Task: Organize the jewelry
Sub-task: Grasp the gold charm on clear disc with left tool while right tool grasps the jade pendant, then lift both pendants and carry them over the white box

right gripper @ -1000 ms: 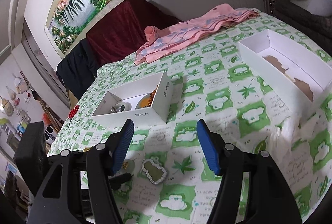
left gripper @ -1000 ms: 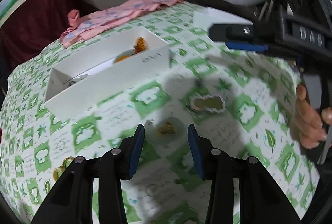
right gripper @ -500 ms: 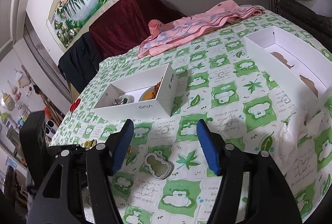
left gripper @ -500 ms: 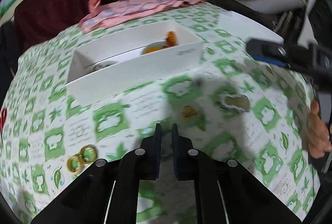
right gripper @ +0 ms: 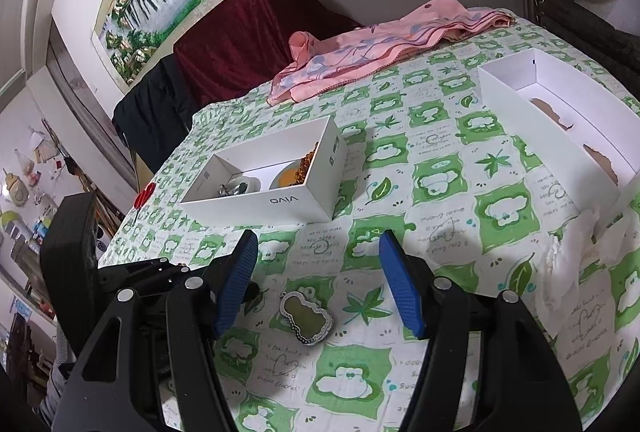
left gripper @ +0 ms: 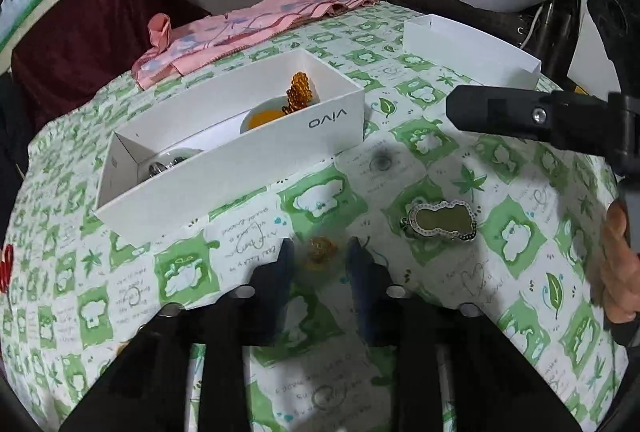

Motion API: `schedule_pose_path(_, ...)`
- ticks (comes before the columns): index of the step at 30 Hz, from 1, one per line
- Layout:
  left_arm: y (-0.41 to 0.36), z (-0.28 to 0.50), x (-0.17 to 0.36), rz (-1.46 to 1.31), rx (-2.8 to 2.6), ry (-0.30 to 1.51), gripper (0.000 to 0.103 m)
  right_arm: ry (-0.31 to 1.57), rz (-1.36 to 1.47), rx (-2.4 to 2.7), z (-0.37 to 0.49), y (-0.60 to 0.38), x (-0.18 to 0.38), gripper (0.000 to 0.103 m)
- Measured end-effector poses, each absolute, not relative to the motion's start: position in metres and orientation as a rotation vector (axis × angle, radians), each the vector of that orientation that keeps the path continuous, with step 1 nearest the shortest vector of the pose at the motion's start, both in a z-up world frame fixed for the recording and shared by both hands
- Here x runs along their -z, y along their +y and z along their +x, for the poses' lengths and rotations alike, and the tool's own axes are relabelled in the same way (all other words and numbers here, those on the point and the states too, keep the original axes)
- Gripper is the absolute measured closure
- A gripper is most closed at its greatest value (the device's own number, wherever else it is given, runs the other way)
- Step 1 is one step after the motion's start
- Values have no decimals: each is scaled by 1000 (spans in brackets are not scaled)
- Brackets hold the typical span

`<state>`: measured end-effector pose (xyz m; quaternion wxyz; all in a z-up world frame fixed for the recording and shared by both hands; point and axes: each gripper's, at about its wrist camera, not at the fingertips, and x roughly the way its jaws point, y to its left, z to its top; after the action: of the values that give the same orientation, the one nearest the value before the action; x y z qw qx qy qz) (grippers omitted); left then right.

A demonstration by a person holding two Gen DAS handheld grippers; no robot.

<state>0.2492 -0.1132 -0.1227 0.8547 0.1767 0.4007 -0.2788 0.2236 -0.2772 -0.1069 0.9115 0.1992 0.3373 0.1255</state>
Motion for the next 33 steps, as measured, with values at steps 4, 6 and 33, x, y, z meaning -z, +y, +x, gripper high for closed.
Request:
schedule_pose_path(4, -94, 255, 120, 326, 511, 854, 79, 712, 387, -273, 225, -272, 109, 43)
schedule_pose_path(6, -73, 261, 116, 268, 452, 864, 79, 743, 358, -309, 227, -264, 111, 43)
schedule_pose_path(33, -22, 263, 91, 111, 351, 803, 79, 800, 22, -273, 218, -217, 122, 79)
